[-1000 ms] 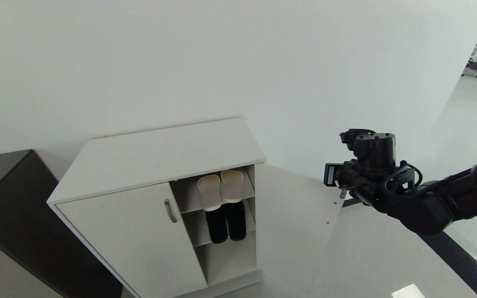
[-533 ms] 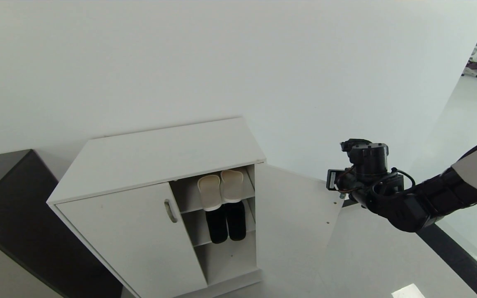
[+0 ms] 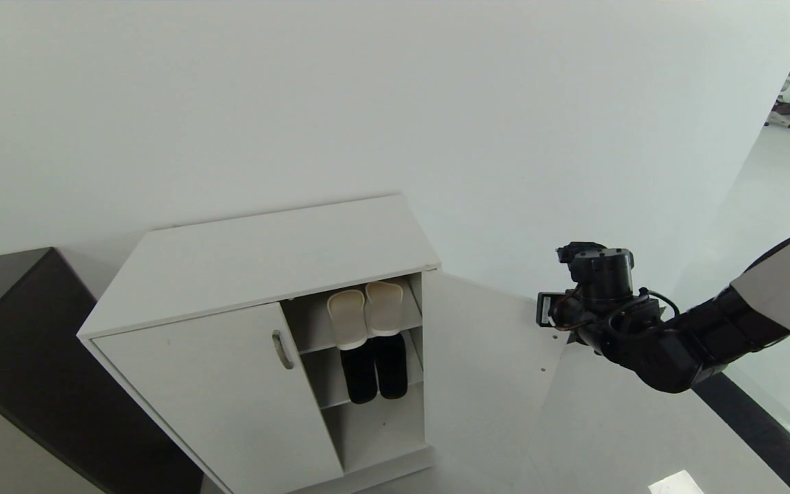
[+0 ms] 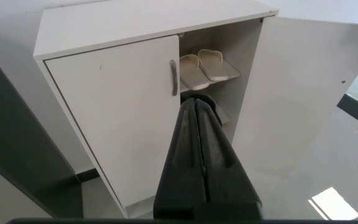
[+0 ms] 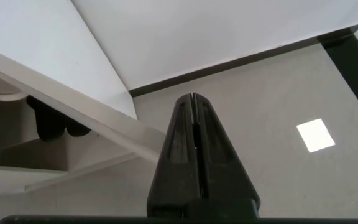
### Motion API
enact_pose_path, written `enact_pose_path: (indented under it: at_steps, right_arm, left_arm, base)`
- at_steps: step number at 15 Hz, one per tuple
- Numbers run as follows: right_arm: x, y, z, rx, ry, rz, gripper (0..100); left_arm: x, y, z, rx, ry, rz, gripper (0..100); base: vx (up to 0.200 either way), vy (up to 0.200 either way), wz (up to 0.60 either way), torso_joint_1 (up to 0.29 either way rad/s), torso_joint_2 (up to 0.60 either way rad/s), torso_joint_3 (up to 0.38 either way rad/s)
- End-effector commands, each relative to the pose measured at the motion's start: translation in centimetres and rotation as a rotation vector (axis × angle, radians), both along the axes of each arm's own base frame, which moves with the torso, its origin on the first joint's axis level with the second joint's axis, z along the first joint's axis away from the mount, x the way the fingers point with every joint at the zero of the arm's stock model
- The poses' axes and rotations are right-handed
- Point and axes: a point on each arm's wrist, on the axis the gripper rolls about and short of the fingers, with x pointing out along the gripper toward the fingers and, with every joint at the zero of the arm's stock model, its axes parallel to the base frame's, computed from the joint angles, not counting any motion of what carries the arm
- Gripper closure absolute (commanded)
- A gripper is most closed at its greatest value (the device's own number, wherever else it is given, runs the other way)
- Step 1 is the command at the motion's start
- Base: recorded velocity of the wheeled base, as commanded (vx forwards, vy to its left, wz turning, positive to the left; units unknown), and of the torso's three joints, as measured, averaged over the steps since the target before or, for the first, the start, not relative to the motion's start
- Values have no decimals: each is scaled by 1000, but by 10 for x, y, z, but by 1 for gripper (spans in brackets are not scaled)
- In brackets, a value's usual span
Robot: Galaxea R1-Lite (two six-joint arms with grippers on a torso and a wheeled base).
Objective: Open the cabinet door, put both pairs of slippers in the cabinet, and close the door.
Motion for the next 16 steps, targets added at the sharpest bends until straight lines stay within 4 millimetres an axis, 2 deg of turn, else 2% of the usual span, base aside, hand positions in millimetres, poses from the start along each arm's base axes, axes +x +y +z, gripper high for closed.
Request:
enact_pose_path:
  at_steps: [1,5,8,10,12,16]
  right_arm:
    - [-7,6,1,-4,4,21,100]
    - [-43,34,17,2,-14,128,100]
    - [-58,36,30,11,-38,155,100]
    - [-59,35,31,15,-42,159,100]
    - [-57,36,25,6,-27,158,100]
    - [-49,41,-5,-38,44,157,100]
  left_arm:
    - [0,0,0,0,0,0,100]
    - [0,0,0,0,0,0,100]
    - [0,0,0,0,0,0,100]
    - [0,0,0,0,0,0,100]
    - [0,0,0,0,0,0,100]
    - [0,0,0,0,0,-1,100]
  base:
    - [0,0,0,0,0,0]
    - [0,0,0,0,0,0]
    - [0,0,0,0,0,0]
    - [0,0,0,0,0,0]
    - [0,0,0,0,0,0]
    - [0,0,0,0,0,0]
